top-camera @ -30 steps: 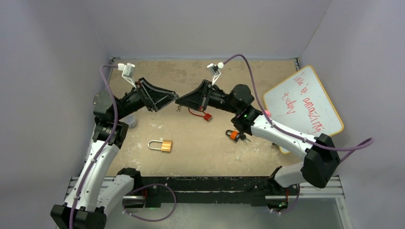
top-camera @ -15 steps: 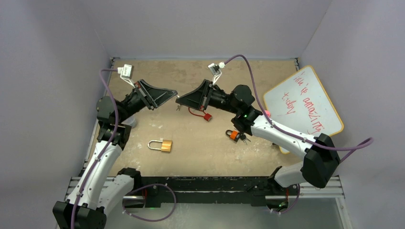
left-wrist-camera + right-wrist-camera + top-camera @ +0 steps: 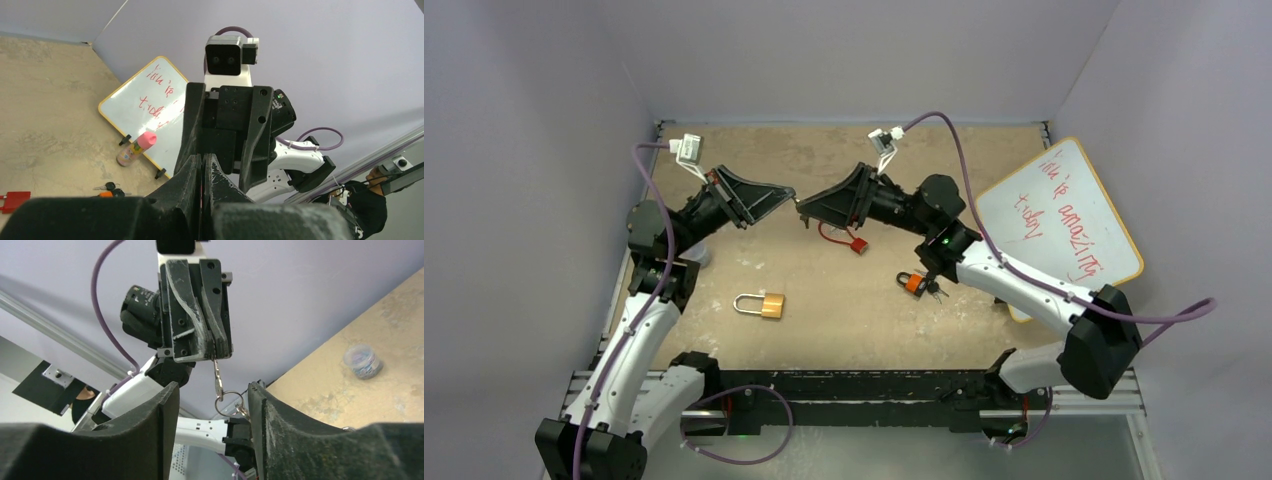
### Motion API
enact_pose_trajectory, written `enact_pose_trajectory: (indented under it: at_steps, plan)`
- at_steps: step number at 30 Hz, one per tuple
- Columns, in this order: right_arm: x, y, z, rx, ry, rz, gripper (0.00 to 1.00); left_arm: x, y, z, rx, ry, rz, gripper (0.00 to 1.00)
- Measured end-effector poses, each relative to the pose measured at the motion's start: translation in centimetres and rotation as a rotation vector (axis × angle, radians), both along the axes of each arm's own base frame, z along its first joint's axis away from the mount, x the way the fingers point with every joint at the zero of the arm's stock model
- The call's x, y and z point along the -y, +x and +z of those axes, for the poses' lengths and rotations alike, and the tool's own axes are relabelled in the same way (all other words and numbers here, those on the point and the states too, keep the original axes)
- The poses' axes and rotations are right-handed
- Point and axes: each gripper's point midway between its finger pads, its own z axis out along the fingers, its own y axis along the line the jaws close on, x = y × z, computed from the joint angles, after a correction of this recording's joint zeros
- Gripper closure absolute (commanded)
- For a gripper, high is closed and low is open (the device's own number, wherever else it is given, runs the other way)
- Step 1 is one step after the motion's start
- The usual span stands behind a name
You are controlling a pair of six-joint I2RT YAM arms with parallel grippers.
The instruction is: Unlock with the key
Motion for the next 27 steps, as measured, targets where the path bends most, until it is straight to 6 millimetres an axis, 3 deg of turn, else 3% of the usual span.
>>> enact_pose_trajectory:
  at_steps: [4,7,12,18,27]
  plan:
    - [1.4,0.3,1.5,0.032,0.025,-0.028,0.61,0.1,-0.2,0.0,0.013,0.006,-0.015,1.0]
    - [1.9,0.1,2.1,0.053,0.034,-0.031,0.62,0.3,-0.2,-0.1,0.02,0.012,-0.035,1.0]
    - [1.7,0.0,1.4,0.069,0.008,-0.014,0.58,0.6,0.0,-0.4,0.018,0.016,-0.056,1.0]
    - [1.2,0.1,0.6,0.081,-0.034,0.004,0.63,0.7,-0.2,0.1,0.03,0.0,-0.072,1.0]
    - [0.6,0.1,0.1,0.083,-0.054,0.037,0.84,0.7,-0.5,0.9,0.057,-0.02,-0.079,1.0]
